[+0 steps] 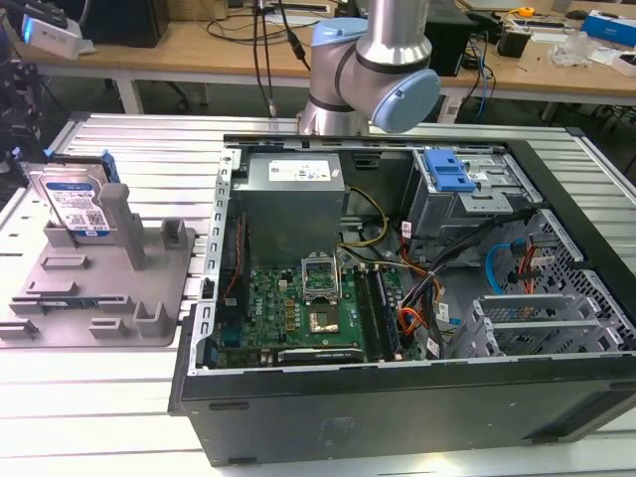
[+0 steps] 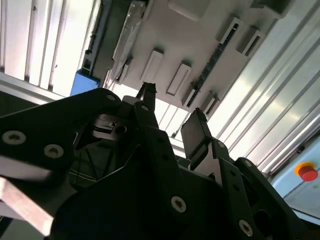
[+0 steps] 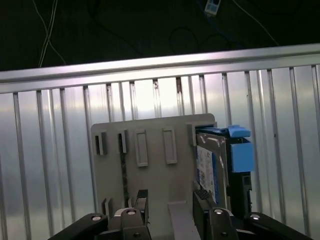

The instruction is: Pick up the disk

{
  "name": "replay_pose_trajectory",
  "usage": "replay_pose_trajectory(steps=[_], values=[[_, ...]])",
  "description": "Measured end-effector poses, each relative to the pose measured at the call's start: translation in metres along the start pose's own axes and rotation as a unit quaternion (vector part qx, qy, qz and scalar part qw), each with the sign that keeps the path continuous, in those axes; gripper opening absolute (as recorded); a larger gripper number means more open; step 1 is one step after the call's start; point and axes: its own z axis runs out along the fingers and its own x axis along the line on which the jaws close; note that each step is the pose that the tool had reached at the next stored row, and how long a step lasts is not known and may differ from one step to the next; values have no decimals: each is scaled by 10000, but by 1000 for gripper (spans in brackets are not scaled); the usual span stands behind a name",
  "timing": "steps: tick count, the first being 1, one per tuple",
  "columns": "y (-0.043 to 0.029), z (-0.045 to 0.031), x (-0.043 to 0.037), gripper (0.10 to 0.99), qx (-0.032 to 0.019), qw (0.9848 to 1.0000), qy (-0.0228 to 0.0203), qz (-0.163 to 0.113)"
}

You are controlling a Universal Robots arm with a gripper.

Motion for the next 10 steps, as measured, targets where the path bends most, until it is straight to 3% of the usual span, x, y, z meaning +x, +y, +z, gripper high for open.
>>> replay_pose_trajectory(steps=[4, 6, 10], values=[[21, 1, -179, 482, 31, 10000, 8, -4], [42, 2, -363, 482, 63, 10000, 16, -10], [65, 2, -535, 482, 83, 10000, 26, -21]])
